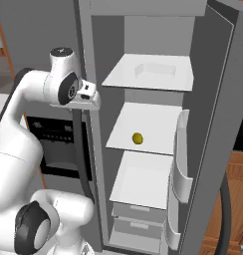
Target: Pick lemon from the fridge and place it on the plate on the counter.
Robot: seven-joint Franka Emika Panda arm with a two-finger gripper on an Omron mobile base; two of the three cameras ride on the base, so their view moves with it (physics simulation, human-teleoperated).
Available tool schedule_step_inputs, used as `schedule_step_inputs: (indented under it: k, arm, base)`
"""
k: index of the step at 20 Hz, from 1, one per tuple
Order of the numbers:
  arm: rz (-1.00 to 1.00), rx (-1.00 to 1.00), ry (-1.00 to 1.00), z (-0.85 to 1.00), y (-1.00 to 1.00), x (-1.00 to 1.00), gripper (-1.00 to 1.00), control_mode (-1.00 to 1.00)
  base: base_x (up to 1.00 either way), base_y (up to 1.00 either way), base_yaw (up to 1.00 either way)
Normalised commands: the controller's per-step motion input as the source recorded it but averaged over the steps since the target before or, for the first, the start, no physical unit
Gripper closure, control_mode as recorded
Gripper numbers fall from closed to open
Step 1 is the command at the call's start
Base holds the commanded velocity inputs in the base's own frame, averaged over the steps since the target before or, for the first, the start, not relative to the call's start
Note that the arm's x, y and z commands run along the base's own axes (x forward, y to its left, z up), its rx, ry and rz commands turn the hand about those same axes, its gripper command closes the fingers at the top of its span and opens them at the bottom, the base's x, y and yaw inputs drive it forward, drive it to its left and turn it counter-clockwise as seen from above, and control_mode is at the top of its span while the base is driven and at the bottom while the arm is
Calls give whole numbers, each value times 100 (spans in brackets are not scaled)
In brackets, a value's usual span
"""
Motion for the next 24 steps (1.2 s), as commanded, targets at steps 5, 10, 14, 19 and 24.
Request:
schedule_step_inputs:
  k: [5,10,14,19,24]
  arm:
    - [0,0,0,-11,-26,-1,-100,-100]
    - [0,0,0,-20,-81,-25,-100,-100]
    - [0,0,0,-38,-94,-19,-100,-100]
    - [0,0,0,-45,-92,-1,-100,-100]
    - [0,0,0,-58,-62,5,-100,-100]
  base:
    - [0,0,0]
    - [0,0,0]
    - [0,0,0]
    - [0,0,0]
    - [0,0,0]
